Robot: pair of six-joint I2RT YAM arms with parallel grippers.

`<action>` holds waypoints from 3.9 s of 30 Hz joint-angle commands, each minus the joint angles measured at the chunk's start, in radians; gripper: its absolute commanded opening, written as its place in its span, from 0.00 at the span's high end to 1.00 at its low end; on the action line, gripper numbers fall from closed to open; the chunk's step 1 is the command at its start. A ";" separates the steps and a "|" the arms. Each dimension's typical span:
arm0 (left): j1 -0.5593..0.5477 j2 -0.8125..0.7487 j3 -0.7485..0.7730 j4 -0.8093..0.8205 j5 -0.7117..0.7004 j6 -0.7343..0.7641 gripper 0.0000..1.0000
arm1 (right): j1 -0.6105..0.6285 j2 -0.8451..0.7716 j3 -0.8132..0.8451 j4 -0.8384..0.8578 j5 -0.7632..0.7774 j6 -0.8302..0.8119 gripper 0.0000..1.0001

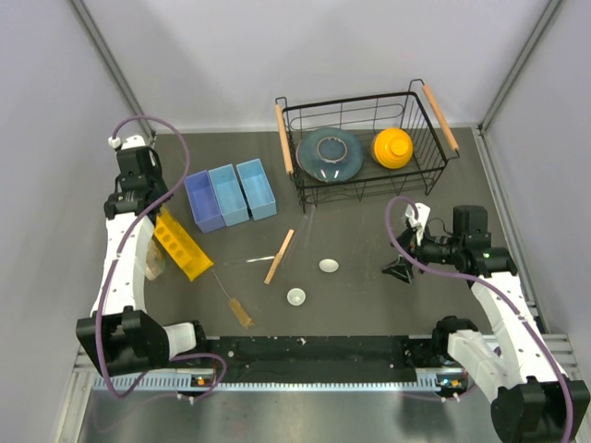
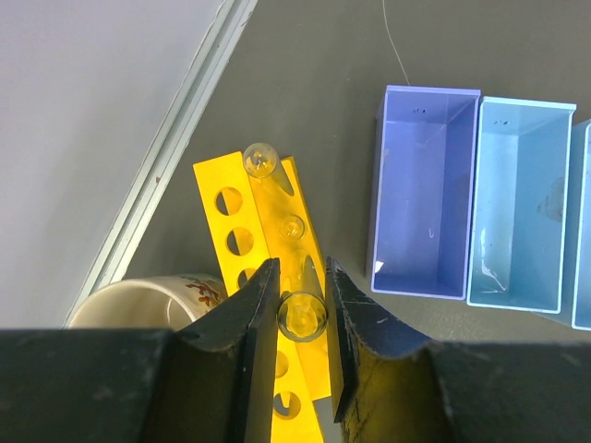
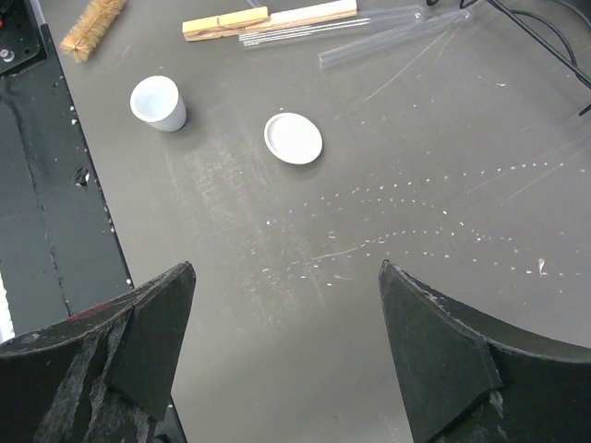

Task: Organize the chemistry lab equipment

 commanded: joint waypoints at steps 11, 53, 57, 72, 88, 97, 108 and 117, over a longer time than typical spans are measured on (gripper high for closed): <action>0.011 0.006 -0.084 0.085 0.013 -0.021 0.79 | -0.007 -0.007 -0.002 0.018 -0.022 -0.023 0.19; 0.037 -0.453 -0.087 -0.125 0.303 -0.130 0.01 | -0.007 0.026 -0.006 -0.008 -0.019 -0.083 0.13; 0.036 -0.487 -0.103 -0.145 0.336 -0.149 0.01 | -0.006 0.035 -0.009 -0.011 -0.019 -0.089 0.13; 0.037 -0.646 -0.253 -0.114 0.536 -0.223 0.01 | -0.006 0.076 -0.011 -0.020 -0.062 -0.108 0.13; 0.036 -0.712 -0.325 -0.154 0.585 -0.317 0.01 | 0.505 0.416 0.368 -0.135 0.268 -0.132 0.11; 0.037 -0.746 -0.259 -0.244 0.303 -0.496 0.01 | 0.809 0.841 0.797 -0.124 0.445 -0.068 0.12; 0.034 -0.817 -0.164 -0.344 -0.076 -0.518 0.01 | 0.944 1.300 1.199 -0.065 0.598 -0.039 0.23; 0.024 -0.843 -0.166 -0.363 -0.139 -0.504 0.01 | 0.952 1.464 1.319 -0.058 0.632 -0.019 0.39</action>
